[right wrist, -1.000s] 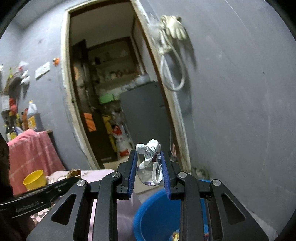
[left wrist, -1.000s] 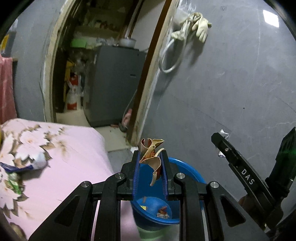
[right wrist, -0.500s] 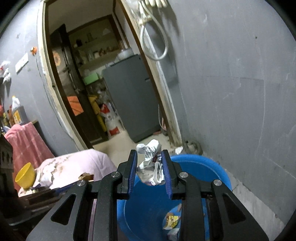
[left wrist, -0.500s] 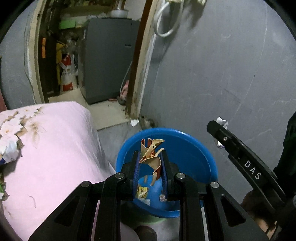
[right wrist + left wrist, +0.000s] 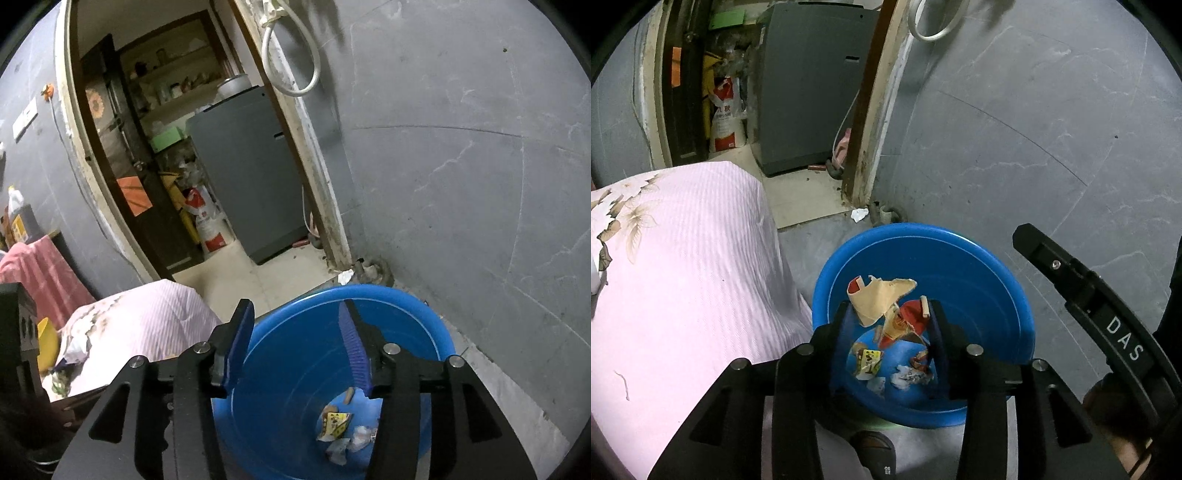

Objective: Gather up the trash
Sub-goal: 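Carry the foil and paper scrap to the blue bucket and open both tools, then move both tools back over the blue wrapper on the table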

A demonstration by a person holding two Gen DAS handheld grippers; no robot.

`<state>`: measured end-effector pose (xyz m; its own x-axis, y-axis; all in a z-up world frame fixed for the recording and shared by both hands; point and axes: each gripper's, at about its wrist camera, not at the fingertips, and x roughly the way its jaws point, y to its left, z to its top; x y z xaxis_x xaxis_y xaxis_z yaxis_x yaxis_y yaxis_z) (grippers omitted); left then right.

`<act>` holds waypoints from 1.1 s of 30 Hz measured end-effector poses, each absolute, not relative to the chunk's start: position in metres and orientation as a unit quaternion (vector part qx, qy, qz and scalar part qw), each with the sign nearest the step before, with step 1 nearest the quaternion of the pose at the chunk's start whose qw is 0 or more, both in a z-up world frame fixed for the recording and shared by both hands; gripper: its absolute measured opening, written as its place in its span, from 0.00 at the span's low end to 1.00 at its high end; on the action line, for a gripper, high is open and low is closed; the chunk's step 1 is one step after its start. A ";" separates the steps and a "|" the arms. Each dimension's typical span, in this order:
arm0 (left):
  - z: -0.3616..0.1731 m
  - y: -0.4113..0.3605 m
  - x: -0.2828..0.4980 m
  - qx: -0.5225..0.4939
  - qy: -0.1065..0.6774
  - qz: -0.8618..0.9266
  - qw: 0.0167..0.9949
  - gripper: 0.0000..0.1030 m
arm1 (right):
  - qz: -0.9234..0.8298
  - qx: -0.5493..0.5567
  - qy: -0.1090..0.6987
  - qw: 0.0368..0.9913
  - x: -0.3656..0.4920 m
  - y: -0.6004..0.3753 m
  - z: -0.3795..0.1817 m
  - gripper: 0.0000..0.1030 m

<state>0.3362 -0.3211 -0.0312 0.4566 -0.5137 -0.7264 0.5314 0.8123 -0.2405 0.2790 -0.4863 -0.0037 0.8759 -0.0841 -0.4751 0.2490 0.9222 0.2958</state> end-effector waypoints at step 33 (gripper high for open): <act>0.031 -0.206 0.318 -0.022 0.272 -0.165 0.948 0.95 | -0.070 0.148 0.167 0.972 0.280 -0.450 0.025 0.94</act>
